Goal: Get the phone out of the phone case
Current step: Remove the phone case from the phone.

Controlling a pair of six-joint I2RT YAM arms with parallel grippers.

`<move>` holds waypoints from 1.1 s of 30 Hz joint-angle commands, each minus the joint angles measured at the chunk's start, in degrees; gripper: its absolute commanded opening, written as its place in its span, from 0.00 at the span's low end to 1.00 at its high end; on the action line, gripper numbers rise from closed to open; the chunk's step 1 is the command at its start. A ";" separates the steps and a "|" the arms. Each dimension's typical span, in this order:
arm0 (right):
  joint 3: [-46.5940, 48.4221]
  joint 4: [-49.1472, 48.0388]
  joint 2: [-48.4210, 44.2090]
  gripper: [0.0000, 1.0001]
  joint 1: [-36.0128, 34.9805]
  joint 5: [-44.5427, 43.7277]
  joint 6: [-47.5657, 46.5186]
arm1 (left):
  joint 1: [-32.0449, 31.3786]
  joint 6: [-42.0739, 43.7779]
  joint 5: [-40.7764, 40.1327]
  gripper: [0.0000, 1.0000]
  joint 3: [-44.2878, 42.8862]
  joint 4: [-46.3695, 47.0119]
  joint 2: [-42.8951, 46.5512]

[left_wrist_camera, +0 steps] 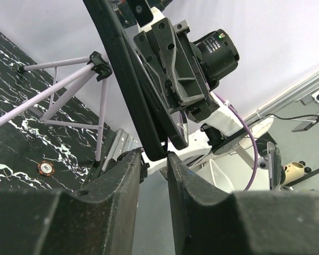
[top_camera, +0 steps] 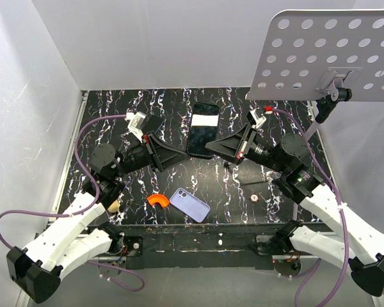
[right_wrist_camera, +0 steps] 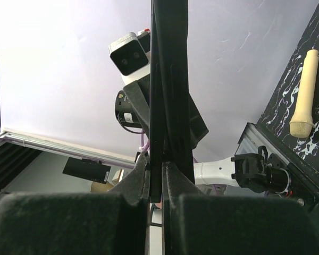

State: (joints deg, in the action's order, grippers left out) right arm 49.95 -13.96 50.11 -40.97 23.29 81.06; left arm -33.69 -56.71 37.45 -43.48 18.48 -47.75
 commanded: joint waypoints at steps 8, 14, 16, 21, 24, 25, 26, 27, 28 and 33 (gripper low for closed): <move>1.37 -8.54 -0.80 0.01 -0.07 1.49 0.59 | 0.21 2.83 -5.18 0.30 -3.09 -8.36 -0.15; 1.46 -7.84 -0.10 0.01 -0.07 2.29 -0.11 | 0.29 -2.00 -4.76 0.34 -6.69 -6.09 -5.94; 1.46 -7.67 -0.01 0.01 -0.07 2.64 -0.28 | 0.38 -1.22 -3.97 0.34 -9.15 -6.18 -8.14; 1.55 -6.97 0.17 0.01 0.01 3.52 -0.90 | 2.05 -0.95 1.03 0.34 -13.64 -7.14 -13.33; 1.37 -6.44 0.17 0.01 -0.16 3.87 -1.16 | 4.24 -3.22 4.28 0.34 -15.40 -4.96 -17.11; 1.20 -6.43 0.08 0.01 -0.16 4.13 -1.25 | 4.77 -4.36 5.78 0.34 -15.49 -3.29 -18.60; 1.11 -6.35 0.08 0.01 -0.16 4.31 -1.51 | 5.47 -5.77 6.57 0.34 -15.75 -1.62 -19.83; 1.02 -5.91 -0.10 0.01 -0.25 4.48 -1.78 | 5.91 -7.52 7.19 0.33 -15.84 0.05 -20.89; 0.94 -5.04 -0.27 0.01 -0.25 4.66 -2.13 | 6.27 -8.58 8.07 0.32 -16.02 1.72 -21.85; 0.24 -1.78 -0.80 0.01 -0.34 5.19 -3.53 | 9.08 -12.20 5.30 0.00 -15.06 0.62 -22.67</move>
State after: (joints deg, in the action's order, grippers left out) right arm 49.78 -12.14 51.03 -40.58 24.67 79.29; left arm -27.33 -65.12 45.98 -57.93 19.38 -71.61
